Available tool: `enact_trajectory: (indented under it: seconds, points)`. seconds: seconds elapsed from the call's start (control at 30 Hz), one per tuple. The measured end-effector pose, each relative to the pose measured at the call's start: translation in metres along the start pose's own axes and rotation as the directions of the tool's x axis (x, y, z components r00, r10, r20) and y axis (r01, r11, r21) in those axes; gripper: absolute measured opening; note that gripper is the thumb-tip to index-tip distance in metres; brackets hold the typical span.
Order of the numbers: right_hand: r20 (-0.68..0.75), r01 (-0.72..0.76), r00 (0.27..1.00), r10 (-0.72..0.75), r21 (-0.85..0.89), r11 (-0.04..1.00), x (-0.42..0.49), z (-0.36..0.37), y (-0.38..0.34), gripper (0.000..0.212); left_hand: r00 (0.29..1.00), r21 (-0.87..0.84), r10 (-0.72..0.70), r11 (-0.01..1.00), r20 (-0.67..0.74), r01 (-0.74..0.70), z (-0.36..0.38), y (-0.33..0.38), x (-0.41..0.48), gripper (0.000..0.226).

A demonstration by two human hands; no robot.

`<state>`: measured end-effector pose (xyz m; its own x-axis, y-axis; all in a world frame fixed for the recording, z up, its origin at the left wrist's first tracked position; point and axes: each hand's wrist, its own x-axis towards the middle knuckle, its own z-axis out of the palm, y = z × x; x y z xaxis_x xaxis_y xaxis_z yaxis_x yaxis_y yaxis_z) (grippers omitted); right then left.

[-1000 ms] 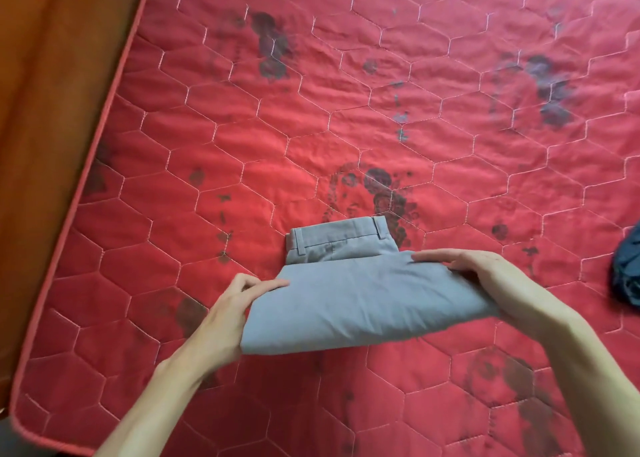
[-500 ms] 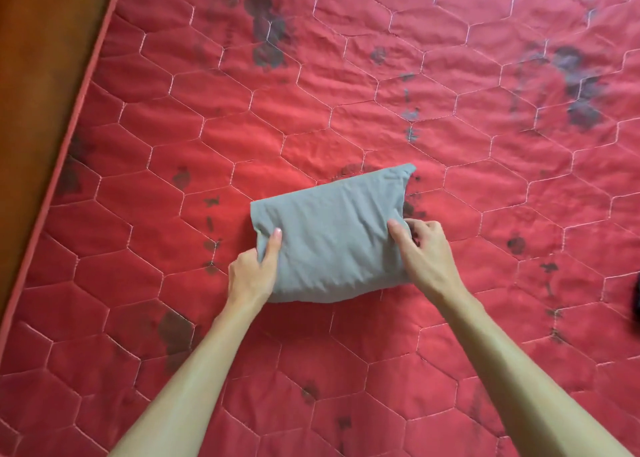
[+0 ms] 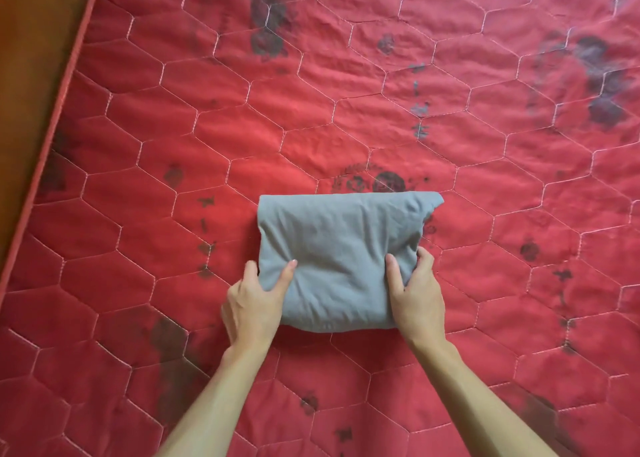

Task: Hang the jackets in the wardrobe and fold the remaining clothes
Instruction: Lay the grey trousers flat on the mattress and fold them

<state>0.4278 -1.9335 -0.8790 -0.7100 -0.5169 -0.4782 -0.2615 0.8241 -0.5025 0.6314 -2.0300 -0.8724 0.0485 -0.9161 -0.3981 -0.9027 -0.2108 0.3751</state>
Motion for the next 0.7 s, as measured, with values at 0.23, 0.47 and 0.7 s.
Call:
enact_trajectory:
  seconds: [0.23,0.47,0.7]
  points:
    - [-0.238,0.28,0.886,-0.399,-0.41,0.868,0.001,0.005,-0.039,0.072,0.746,0.277,0.659,0.738,-0.097,-0.616,0.012,0.042,0.003,0.065]
    - [0.172,0.581,0.796,-0.58,-0.486,0.653,0.02,0.04,-0.041,0.062,0.769,0.4,0.628,0.678,0.12,-0.616,0.044,0.046,0.01,0.054]
    - [0.031,0.376,0.908,-0.418,-0.505,0.777,0.047,0.017,-0.022,0.081,0.914,0.389,0.406,0.839,0.017,-0.38,0.035,0.033,0.007,0.071]
